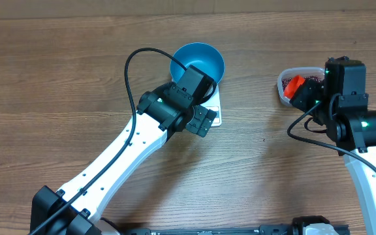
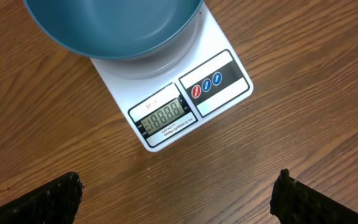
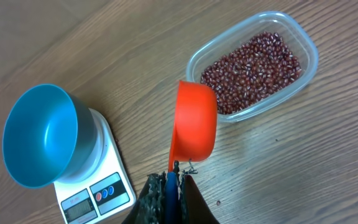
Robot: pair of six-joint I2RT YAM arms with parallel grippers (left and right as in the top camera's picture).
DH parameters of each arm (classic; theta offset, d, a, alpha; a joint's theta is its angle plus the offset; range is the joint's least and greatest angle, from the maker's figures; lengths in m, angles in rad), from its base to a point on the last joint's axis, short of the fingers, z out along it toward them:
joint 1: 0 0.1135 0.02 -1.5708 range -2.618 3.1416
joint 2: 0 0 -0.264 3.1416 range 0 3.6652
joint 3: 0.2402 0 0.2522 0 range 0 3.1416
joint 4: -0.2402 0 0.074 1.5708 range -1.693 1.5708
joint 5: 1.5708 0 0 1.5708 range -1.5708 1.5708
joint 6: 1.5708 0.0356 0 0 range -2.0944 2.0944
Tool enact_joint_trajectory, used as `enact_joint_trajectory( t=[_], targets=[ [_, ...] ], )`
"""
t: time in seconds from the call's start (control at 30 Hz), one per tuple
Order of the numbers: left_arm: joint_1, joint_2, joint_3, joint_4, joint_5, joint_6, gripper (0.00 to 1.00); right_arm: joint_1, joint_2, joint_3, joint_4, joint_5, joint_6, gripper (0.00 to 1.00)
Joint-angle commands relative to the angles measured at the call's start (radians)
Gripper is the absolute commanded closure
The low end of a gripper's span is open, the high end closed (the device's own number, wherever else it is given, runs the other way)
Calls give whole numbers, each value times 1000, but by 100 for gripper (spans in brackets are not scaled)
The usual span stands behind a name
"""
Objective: Scoop item into bowl and weigh 150g on scale
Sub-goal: 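Lift the left gripper away from the scale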
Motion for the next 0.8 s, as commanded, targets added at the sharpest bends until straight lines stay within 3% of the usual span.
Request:
enact_joint_trajectory(
  t=[0.0, 0.23, 0.53, 0.77],
  targets=[
    [5, -16, 15, 1, -5, 6, 0, -6, -18, 31, 24, 7, 0, 96],
    [5, -16, 15, 2, -5, 8, 0, -6, -18, 31, 37, 11, 0, 96],
    [5, -29, 12, 7, 50, 128, 0, -6, -18, 31, 42, 11, 0, 96],
    [37, -153, -76, 66, 63, 165, 0, -6, -18, 31, 42, 11, 0, 96]
  ],
)
